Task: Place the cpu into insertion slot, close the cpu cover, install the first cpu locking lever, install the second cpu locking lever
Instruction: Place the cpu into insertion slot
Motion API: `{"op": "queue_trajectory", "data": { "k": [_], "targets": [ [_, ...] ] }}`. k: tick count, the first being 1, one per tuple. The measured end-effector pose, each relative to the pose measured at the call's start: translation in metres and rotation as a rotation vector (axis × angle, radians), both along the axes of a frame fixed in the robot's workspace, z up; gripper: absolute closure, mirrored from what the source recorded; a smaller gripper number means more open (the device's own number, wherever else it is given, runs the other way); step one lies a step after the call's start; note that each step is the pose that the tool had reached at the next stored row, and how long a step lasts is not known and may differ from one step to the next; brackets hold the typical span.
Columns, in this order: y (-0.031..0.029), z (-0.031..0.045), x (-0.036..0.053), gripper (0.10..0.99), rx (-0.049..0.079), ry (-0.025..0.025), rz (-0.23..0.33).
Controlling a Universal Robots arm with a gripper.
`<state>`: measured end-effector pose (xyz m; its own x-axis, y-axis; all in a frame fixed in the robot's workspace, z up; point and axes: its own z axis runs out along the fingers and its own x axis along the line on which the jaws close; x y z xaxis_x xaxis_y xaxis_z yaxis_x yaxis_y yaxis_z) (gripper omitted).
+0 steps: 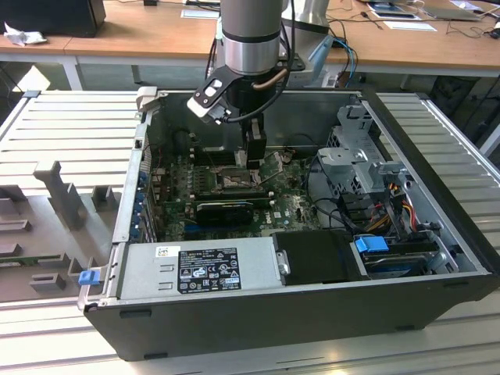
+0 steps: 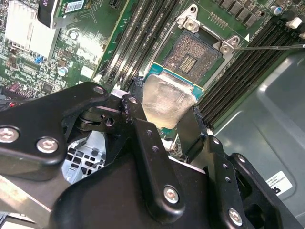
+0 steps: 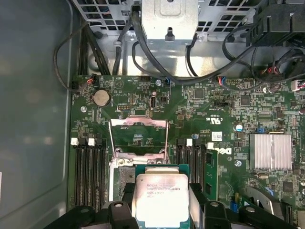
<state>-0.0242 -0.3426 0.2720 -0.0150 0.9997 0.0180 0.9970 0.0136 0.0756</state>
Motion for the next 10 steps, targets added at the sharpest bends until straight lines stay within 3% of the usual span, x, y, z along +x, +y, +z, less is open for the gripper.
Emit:
{"op": "queue_trajectory", "data": {
  "k": [10],
  "targets": [
    [0.0001, -0.0042, 0.0000, 0.557, 0.000, 0.0000, 0.000]
  ]
}}
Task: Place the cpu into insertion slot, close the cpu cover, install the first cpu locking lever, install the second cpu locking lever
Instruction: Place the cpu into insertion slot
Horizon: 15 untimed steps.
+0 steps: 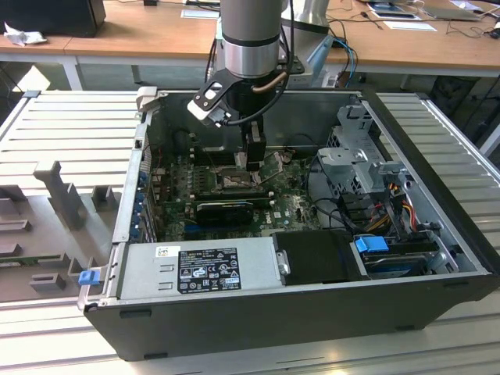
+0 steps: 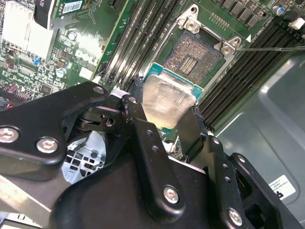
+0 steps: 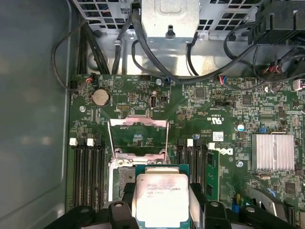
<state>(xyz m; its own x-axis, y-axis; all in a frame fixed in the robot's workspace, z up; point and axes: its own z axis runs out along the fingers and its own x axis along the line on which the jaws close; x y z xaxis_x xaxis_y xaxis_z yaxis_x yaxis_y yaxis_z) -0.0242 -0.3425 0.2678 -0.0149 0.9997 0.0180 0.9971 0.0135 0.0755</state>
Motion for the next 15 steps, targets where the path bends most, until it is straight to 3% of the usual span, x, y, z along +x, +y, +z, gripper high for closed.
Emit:
{"op": "queue_trajectory", "data": {
  "k": [10, 15],
  "targets": [
    [0.0022, -0.0059, 0.0000, 0.557, 0.000, -0.0001, 0.000],
    [0.0051, -0.0135, -0.0034, 0.557, 0.000, 0.0000, -0.002]
  ]
}}
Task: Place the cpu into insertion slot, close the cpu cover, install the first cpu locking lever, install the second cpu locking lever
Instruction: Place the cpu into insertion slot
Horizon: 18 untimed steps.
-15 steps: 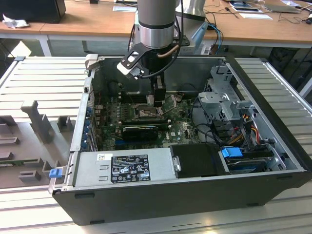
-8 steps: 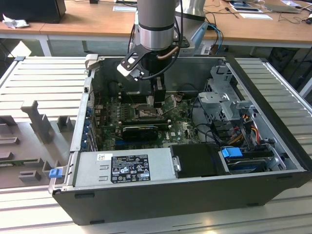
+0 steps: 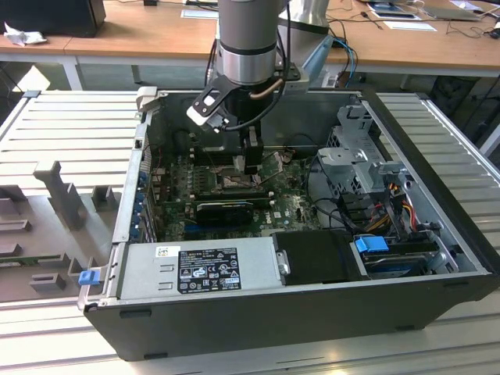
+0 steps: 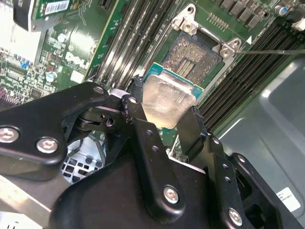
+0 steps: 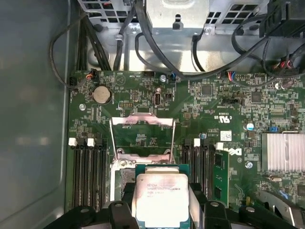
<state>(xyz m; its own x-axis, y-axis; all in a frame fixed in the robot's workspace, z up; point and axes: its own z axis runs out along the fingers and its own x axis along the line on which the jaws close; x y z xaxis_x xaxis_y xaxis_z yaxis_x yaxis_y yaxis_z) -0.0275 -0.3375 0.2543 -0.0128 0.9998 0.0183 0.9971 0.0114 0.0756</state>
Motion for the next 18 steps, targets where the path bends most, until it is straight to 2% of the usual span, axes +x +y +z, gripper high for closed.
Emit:
{"op": "queue_trajectory", "data": {
  "k": [2, 5, 9, 12, 16, 18],
  "targets": [
    [0.0000, -0.0020, -0.0059, 0.557, 0.000, 0.0001, 0.000],
    [0.0001, -0.0047, -0.0095, 0.557, 0.000, 0.0000, 0.000],
    [0.0001, -0.0072, -0.0114, 0.557, 0.001, 0.0000, -0.002],
    [0.0002, -0.0098, -0.0120, 0.557, 0.001, 0.0000, -0.034],
    [0.0003, -0.0146, -0.0134, 0.557, 0.000, 0.0000, -0.036],
    [0.0030, -0.0183, -0.0150, 0.557, 0.000, 0.0002, -0.035]
  ]
}}
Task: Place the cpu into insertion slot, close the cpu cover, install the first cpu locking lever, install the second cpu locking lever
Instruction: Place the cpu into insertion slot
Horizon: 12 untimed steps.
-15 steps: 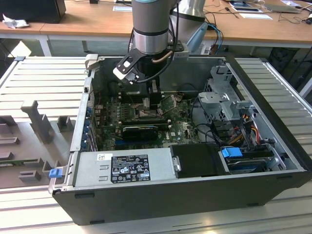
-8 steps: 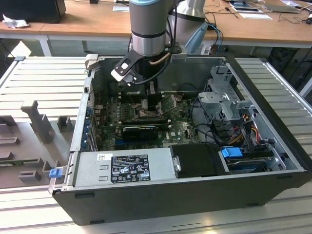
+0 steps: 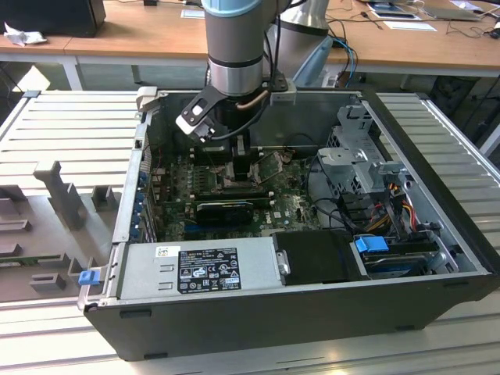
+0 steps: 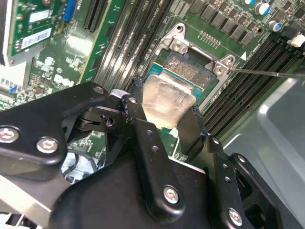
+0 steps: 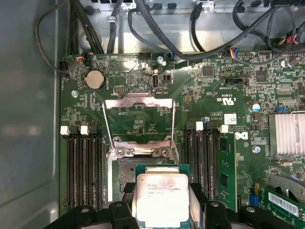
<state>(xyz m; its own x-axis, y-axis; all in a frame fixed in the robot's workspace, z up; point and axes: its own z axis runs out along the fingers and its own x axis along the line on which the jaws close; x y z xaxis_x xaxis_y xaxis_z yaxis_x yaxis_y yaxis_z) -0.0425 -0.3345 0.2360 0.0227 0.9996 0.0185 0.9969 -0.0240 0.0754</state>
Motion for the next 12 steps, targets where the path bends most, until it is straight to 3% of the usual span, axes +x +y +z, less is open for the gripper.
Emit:
{"op": "queue_trajectory", "data": {
  "k": [3, 12],
  "targets": [
    [0.0061, -0.0051, -0.0011, 0.557, 0.001, -0.0003, 0.003],
    [0.0115, -0.0237, -0.0022, 0.557, 0.000, 0.0001, 0.026]
  ]
}}
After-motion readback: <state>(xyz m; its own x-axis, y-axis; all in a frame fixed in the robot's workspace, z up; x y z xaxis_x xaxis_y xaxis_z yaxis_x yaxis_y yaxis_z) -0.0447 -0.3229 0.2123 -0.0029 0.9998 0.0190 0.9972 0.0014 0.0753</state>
